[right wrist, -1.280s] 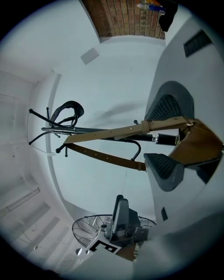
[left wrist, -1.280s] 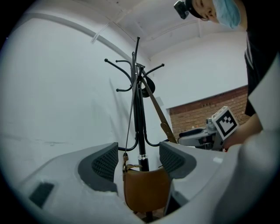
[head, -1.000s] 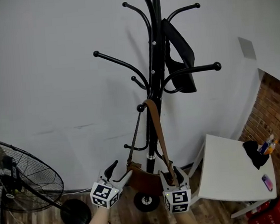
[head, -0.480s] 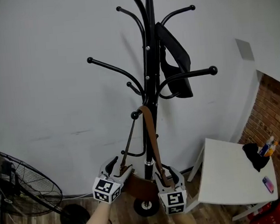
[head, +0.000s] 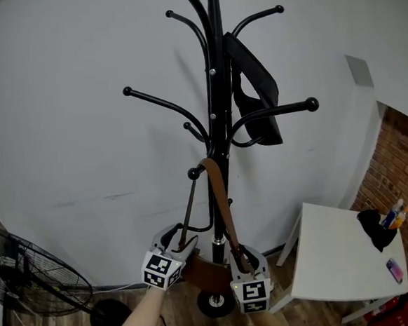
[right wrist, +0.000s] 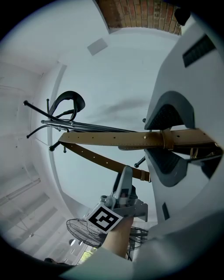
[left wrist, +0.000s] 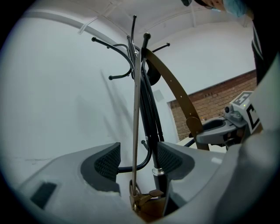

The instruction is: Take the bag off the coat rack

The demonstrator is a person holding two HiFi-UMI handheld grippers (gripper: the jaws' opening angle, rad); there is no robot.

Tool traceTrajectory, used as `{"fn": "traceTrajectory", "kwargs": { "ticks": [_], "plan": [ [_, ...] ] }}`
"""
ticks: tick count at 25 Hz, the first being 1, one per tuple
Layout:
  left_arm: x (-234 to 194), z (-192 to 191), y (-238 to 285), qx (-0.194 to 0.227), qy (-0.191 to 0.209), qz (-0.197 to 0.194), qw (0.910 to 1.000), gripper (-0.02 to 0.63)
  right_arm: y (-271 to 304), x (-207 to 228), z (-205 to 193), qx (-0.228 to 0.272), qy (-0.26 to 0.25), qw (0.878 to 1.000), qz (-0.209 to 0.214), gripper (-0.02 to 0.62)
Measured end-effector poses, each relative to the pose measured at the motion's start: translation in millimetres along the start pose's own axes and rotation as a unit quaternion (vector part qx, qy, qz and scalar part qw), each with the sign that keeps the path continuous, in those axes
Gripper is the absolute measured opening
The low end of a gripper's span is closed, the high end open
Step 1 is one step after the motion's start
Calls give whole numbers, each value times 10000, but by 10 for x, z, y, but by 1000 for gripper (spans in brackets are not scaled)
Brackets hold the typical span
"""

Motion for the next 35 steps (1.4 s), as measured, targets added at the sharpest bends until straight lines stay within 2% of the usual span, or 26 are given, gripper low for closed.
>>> {"fn": "traceTrajectory", "kwargs": {
  "ticks": [4,6,9,10,23,35],
  "plan": [
    [12,-15,84,-34,12,-66,10000,186,-2,67,6,54,-55,10000,-56,80],
    [16,-16,110,-60,14,-56,10000,172,-7,102,16,72,-43,10000,-39,69],
    [25,-19,131,-71,29,-1,10000,43,-10,149,23,77,29,10000,44,57],
    [26,-23,136,-62,12,9,10000,21,-10,160,26,75,41,9999,66,52],
    [29,-12,47,-61,-340,91,9994,12,-78,233,61,48,376,9986,366,40],
    [52,78,-126,-132,-397,232,9989,14,-162,235,187,168,501,9977,415,40]
  ]
}}
Point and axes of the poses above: the fingertips, and each gripper's own axes: y forward along the fingers, x to its right, z out of its top, the point moved 8 cm from there along -y, backward along the fingers, and after that the axes turned 7 degrees about y, right-handed, at the moved point
